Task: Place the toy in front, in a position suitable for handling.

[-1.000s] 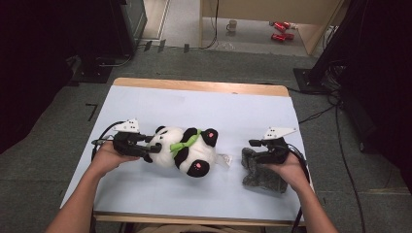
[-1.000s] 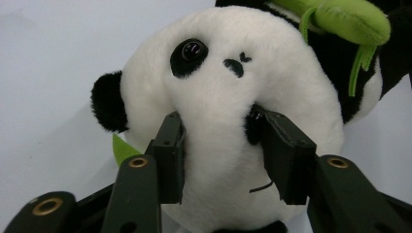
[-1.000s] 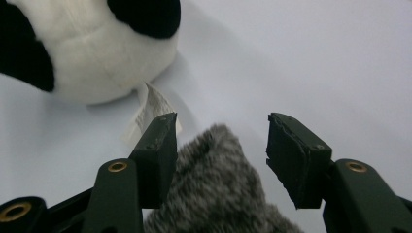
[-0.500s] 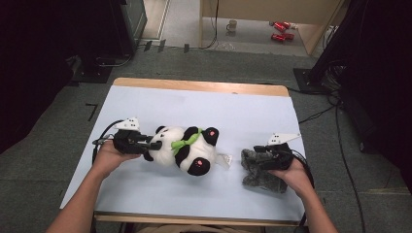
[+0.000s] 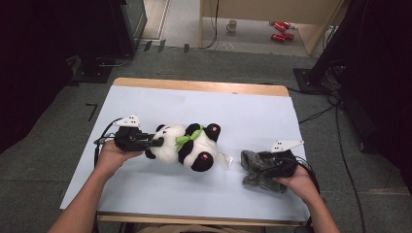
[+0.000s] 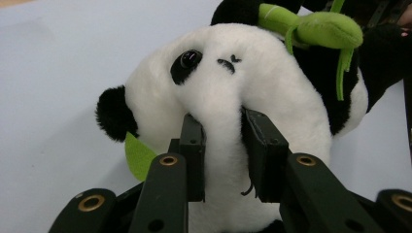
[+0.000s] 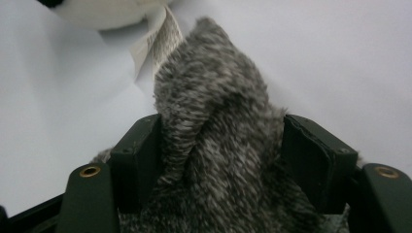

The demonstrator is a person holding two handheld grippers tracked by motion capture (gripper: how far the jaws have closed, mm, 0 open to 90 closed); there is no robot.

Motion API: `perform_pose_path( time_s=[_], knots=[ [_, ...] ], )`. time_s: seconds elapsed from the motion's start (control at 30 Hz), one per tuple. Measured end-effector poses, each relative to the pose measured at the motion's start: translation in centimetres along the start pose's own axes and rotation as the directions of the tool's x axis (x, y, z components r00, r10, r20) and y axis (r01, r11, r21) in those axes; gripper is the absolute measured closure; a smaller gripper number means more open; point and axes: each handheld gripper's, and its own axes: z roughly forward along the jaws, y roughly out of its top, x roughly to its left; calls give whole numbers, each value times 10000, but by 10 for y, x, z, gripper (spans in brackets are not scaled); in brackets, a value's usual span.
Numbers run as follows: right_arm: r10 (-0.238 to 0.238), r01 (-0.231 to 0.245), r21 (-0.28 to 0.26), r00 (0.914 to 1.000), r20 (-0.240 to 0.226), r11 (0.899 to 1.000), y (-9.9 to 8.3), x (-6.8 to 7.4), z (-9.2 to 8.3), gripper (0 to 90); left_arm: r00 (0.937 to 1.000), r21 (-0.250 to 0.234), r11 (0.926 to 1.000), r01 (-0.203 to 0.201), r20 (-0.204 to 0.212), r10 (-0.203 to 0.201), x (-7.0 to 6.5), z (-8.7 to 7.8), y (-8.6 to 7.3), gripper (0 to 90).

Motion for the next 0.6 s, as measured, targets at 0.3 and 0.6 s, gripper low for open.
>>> perform_pose_path(
  time_s=[0.3,0.6],
  knots=[
    [98,-91,527,9999,-124,9986,-4,-4,11,336,9991,-1026,9939,407,-89,-419,-1,-7,4,796],
    [-547,511,900,9978,380,9946,-1,4,17,521,9990,-258,9994,-222,-391,211,-2,-3,-1,722]
  ],
)
